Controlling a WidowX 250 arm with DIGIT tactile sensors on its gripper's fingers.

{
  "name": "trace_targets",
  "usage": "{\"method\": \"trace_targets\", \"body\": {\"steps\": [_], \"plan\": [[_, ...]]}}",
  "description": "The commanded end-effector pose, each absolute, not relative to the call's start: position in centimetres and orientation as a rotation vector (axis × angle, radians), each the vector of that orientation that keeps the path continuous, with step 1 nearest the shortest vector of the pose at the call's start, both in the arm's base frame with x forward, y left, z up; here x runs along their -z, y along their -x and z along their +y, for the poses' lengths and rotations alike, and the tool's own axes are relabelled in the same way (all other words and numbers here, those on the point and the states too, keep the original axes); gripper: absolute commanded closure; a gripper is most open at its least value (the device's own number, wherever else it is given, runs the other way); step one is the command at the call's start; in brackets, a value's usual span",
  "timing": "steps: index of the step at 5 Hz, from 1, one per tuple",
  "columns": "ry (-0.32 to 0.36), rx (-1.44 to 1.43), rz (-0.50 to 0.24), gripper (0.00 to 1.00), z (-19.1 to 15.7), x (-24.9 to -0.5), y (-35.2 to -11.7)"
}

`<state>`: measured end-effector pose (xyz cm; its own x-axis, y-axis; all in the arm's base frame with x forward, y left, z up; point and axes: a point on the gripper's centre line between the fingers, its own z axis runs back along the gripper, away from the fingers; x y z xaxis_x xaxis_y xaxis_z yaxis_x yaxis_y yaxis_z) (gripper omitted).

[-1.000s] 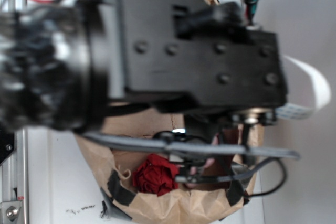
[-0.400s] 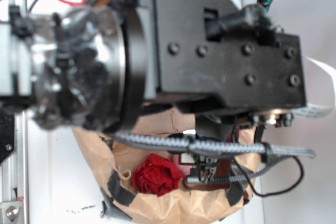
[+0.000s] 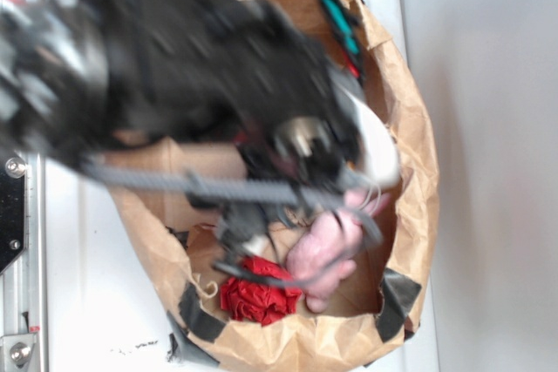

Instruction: Grab the green animal.

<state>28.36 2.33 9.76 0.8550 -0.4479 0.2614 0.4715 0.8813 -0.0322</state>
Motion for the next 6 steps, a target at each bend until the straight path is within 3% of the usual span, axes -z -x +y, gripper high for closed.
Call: {"method": "trace_targets", "body": {"steps": [1,2,4,6], "plan": [[0.043,0.443,-0.15,0.0,4.9,-11.4,-31.4],[-0.023,0.444,-0.164,0.0,4.7,-9.7,-31.1],[-0.063,0.436,-0.165,0.0,4.2,-7.5,-32.0],[-0.068,0.497,-0.147,0.0,2.2,-5.2,-28.1]]}}
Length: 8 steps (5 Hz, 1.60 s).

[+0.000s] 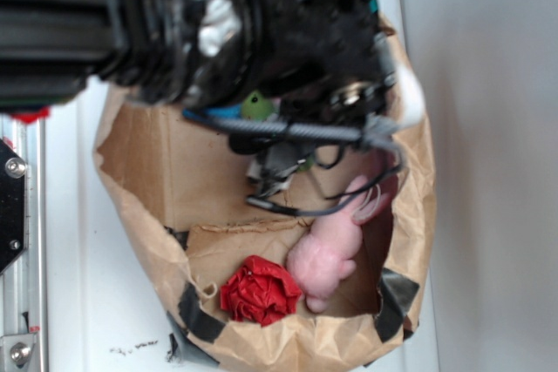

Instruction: Grab the green animal.

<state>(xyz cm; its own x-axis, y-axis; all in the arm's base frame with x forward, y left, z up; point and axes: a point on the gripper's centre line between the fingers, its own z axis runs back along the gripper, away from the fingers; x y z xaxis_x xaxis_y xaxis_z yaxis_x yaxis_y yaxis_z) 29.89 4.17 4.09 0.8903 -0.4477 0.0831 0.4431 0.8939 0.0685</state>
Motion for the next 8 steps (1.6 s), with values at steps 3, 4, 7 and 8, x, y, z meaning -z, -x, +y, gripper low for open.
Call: {"method": "trace_targets", "body": {"steps": [3,4,7,8], "plan": [[-0.038,0.44,-0.161,1.0,2.2,-5.1,-30.1],[0.032,0.369,-0.171,1.0,2.9,-7.9,-31.6],[0.211,0.215,-0.33,1.0,3.2,-19.5,-30.5],[0.187,0.168,-0.335,1.0,2.9,-20.5,-30.9]]}}
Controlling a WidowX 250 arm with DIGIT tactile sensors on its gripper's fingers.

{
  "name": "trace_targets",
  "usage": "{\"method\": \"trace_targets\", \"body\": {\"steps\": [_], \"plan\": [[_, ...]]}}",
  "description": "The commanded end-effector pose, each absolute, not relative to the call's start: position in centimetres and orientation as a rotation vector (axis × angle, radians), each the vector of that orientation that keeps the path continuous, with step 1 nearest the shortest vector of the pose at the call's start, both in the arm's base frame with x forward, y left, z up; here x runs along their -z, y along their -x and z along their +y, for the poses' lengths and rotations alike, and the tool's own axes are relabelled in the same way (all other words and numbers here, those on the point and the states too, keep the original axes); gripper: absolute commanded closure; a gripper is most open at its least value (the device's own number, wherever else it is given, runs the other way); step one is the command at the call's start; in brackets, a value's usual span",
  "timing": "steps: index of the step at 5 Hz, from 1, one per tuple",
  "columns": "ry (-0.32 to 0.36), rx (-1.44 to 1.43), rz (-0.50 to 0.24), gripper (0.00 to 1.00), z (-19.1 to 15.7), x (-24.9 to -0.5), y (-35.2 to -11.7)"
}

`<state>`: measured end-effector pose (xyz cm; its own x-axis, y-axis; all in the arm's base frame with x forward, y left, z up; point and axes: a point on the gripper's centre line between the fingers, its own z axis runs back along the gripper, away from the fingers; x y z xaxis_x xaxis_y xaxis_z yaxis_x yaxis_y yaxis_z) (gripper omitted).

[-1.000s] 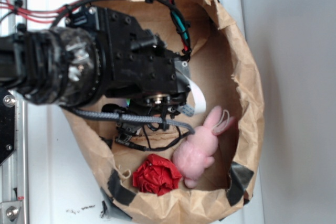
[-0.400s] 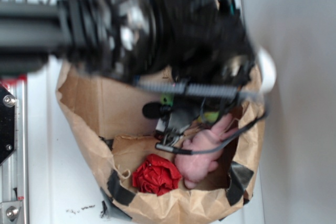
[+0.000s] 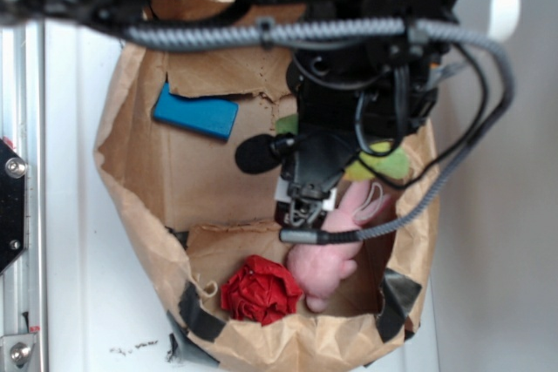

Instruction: Grab the green animal.

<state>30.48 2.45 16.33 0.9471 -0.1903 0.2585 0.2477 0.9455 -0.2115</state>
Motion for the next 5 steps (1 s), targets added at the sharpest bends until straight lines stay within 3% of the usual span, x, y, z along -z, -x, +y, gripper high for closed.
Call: {"method": "trace_targets", "body": {"steps": [1,2,3,4,5], "plan": [[0.032,0.024,-0.316,1.0,2.1,-21.7,-31.1],[0.025,-0.116,-0.326,1.0,1.6,-22.1,-29.7],[0.04,-0.053,-0.364,1.0,1.3,-22.2,-27.5],[0.046,-0.031,-0.352,1.0,1.5,-22.3,-27.0],[-0.025,0.009,-0.345,0.0,1.1,-21.6,-27.5]]}}
